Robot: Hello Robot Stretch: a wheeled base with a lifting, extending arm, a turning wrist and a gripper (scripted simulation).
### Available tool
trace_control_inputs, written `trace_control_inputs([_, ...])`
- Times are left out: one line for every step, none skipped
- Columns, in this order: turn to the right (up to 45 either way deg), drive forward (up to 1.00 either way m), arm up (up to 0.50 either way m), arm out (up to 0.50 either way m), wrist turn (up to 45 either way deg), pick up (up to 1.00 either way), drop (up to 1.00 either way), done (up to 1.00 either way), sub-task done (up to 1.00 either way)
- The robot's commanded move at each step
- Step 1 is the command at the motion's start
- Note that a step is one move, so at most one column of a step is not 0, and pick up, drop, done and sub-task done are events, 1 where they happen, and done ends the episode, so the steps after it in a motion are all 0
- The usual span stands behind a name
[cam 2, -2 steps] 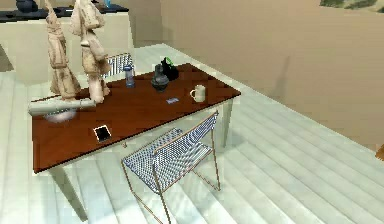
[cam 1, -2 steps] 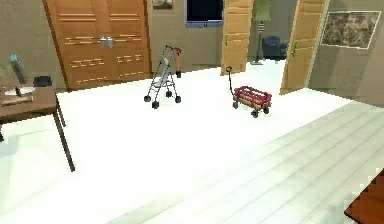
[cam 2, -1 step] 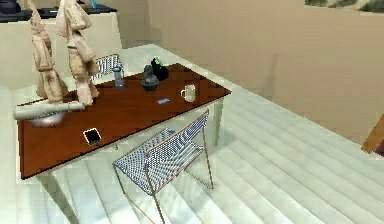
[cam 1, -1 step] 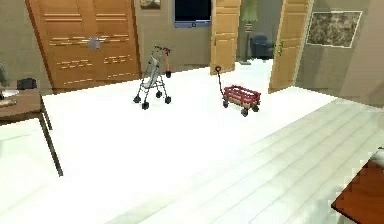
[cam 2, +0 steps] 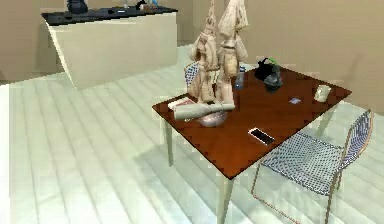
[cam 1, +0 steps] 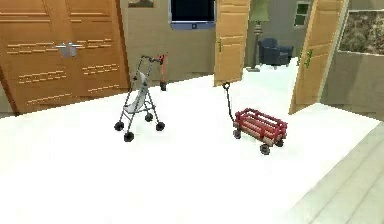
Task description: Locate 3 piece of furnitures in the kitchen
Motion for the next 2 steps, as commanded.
trace_control_inputs([18.0,0.00,0.00,0.00,0.0,0.00,0.00,0.00,0.00])
trace_control_inputs([0.0,0.05,0.00,0.00,0.0,0.00,0.00,0.00,0.00])
